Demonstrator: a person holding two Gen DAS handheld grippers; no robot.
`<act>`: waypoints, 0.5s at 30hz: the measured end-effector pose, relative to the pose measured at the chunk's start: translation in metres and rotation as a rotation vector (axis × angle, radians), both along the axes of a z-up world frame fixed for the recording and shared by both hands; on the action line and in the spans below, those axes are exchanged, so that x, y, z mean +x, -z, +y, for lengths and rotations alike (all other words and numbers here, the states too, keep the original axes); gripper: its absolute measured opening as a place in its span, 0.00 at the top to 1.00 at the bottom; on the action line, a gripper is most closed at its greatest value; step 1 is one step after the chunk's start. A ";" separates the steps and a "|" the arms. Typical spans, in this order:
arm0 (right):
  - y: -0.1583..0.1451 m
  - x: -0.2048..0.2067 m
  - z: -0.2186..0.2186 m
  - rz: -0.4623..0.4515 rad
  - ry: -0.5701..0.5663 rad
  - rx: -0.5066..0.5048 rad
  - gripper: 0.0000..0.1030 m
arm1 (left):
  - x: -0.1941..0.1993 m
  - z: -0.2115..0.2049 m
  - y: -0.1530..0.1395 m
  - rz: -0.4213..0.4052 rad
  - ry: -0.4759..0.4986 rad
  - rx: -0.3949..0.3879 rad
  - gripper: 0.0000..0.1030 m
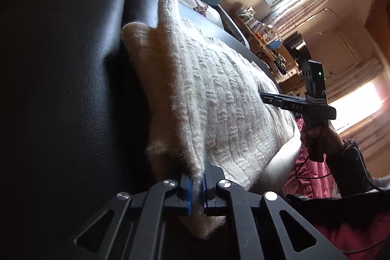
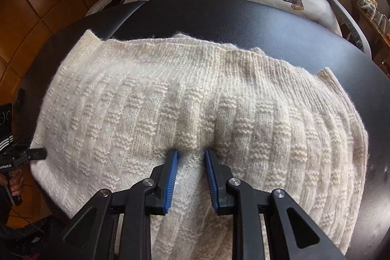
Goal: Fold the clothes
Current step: 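Grasp the sweater edge with the left gripper and lift it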
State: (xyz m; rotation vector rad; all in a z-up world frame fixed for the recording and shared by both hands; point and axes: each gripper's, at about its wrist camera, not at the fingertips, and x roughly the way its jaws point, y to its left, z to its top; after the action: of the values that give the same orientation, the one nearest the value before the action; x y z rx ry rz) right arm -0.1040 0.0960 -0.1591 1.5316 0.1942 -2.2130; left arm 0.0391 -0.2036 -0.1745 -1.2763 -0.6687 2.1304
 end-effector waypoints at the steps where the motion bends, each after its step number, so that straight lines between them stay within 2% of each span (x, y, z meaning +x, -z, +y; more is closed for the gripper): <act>1: 0.000 0.000 -0.001 0.002 -0.001 0.007 0.78 | -0.001 -0.001 -0.002 0.001 0.000 0.003 0.89; 2: 0.000 0.001 -0.002 0.005 0.002 0.007 0.78 | -0.006 -0.004 -0.005 0.002 -0.006 0.015 0.88; 4: 0.000 0.002 0.000 0.011 0.009 -0.001 0.78 | -0.016 -0.011 -0.011 0.005 -0.017 0.040 0.77; 8: -0.001 0.005 0.004 0.018 0.024 -0.023 0.78 | -0.042 -0.024 -0.020 0.021 -0.057 0.066 0.71; 9: -0.001 0.007 0.006 0.023 0.022 -0.023 0.78 | -0.051 -0.026 -0.020 0.017 -0.060 0.067 0.64; 15: 0.000 0.012 0.012 0.032 0.021 -0.045 0.78 | -0.098 -0.026 -0.018 -0.007 -0.055 0.069 0.63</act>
State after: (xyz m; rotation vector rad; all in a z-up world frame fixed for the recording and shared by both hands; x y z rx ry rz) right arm -0.0925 0.1079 -0.1586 1.4815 0.1377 -2.2445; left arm -0.0589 -0.2299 -0.1565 -1.2419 -0.7820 2.1288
